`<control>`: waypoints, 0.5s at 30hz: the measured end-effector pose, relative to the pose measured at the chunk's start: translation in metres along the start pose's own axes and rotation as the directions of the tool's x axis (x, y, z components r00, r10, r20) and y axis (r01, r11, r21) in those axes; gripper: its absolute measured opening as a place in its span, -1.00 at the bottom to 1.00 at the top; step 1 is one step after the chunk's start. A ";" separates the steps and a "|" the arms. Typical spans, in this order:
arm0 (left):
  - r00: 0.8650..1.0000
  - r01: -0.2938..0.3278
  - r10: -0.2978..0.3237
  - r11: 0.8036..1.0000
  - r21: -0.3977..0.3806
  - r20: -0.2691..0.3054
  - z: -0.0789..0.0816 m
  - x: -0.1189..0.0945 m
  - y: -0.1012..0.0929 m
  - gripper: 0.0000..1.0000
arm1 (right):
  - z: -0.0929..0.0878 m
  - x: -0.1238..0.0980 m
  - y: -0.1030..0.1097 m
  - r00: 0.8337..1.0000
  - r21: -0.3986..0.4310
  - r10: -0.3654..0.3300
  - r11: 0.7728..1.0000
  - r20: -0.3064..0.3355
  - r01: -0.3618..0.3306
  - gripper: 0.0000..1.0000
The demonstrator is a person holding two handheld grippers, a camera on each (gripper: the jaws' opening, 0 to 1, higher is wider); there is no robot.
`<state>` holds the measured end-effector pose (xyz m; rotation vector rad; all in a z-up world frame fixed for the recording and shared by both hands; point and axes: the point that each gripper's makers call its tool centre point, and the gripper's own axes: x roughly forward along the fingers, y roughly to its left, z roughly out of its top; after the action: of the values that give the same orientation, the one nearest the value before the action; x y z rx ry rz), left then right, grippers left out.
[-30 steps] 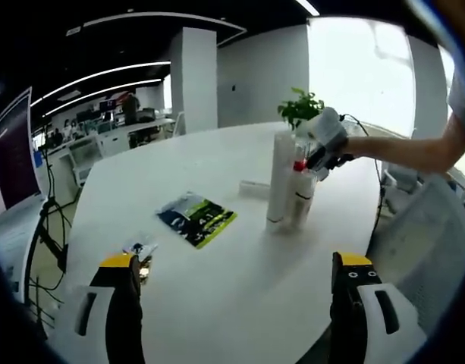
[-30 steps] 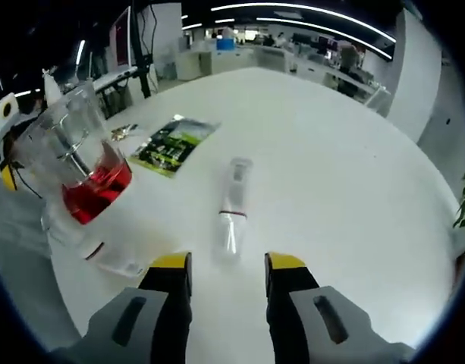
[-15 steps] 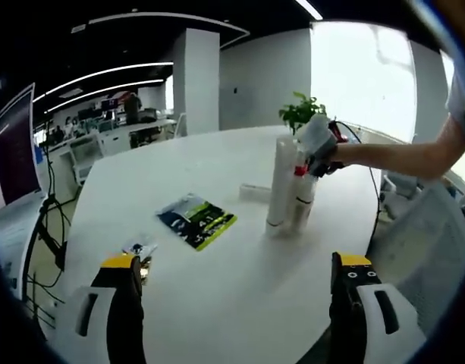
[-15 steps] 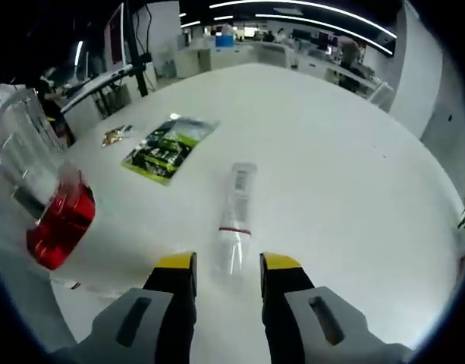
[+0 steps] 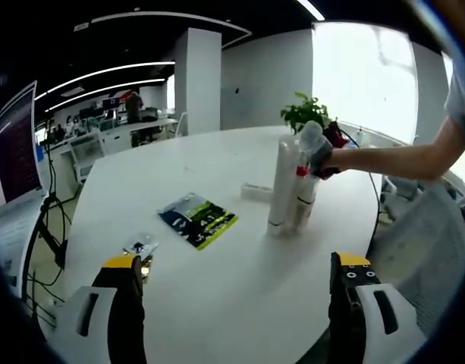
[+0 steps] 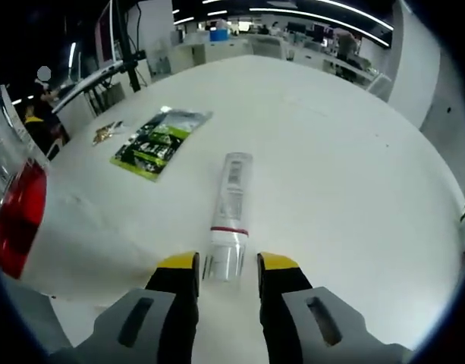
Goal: Arrange the skincare products in the storage area until every visible bottle or jar stands upright without overlapping.
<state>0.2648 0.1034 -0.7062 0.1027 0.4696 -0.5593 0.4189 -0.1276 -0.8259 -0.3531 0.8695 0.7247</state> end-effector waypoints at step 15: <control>1.000 0.002 -0.002 1.000 0.001 -0.003 0.000 0.000 -0.001 0.92 | 0.000 0.002 -0.010 0.999 0.021 -0.021 1.000 0.025 0.020 -0.53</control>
<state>0.2644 0.1029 -0.7065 0.1041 0.4726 -0.5614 0.4264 -0.1338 -0.8272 -0.3333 0.8476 0.6993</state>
